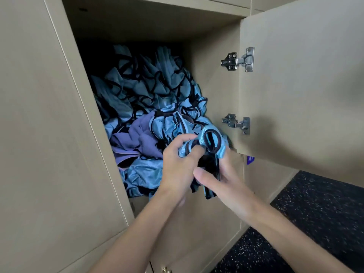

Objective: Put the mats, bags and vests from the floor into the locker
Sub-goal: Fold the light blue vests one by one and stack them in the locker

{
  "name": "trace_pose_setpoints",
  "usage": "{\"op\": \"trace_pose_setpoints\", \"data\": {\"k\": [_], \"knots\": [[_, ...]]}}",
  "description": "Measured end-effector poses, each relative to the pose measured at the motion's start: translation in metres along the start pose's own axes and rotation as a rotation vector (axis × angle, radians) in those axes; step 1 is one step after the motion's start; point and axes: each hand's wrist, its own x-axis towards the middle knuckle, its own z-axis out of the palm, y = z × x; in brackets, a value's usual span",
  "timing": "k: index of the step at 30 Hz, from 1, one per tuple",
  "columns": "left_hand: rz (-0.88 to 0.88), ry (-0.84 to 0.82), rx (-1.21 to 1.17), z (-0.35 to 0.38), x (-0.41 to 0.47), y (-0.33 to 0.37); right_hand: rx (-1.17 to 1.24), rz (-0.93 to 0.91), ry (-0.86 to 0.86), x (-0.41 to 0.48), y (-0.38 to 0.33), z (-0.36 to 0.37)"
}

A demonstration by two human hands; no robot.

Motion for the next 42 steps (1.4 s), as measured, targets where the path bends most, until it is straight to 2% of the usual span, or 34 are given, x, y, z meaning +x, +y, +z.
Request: {"op": "trace_pose_setpoints", "data": {"k": [2,4,6,9,11,15,17,19,21,22,23,27,29,32,42], "knots": [[-0.160,-0.078,-0.193,-0.007,0.007,0.003,-0.064,-0.020,-0.067,0.014,0.009,0.004],[-0.225,-0.155,-0.370,-0.013,0.012,0.009,-0.098,-0.043,-0.032,0.030,0.014,0.007],[-0.167,-0.186,-0.366,-0.015,0.019,0.012,-0.124,-0.096,0.062,0.048,0.020,0.010],[-0.106,-0.130,-0.312,-0.019,0.032,0.004,-0.134,-0.148,0.176,0.079,0.028,0.013],[-0.071,-0.045,-0.209,-0.023,0.041,-0.007,-0.167,-0.159,0.210,0.101,0.032,0.014],[-0.051,0.270,0.291,-0.042,0.048,-0.031,-0.188,-0.288,0.211,0.149,0.023,0.023],[-0.113,0.351,0.488,-0.054,0.051,-0.042,-0.169,-0.358,0.172,0.176,0.014,0.034],[-0.210,0.415,0.634,-0.062,0.055,-0.049,-0.325,-0.351,-0.013,0.205,0.015,0.047],[-0.267,0.447,0.722,-0.066,0.053,-0.054,-0.865,-0.287,-0.342,0.229,0.032,0.053],[-0.274,0.443,0.721,-0.067,0.052,-0.057,-1.090,-0.259,-0.453,0.237,0.041,0.052],[-0.276,0.441,0.709,-0.069,0.050,-0.061,-1.193,-0.260,-0.501,0.241,0.046,0.050],[-0.254,0.396,0.790,-0.075,0.048,-0.077,-1.070,-0.392,-0.500,0.239,0.052,0.062],[-0.220,0.388,0.832,-0.076,0.047,-0.079,-1.149,-0.415,-0.552,0.242,0.056,0.075],[-0.199,0.356,0.863,-0.077,0.045,-0.082,-1.224,-0.400,-0.607,0.248,0.057,0.082],[-0.181,0.335,0.875,-0.075,0.040,-0.076,-1.116,-0.361,-0.585,0.237,0.043,0.066]]}}
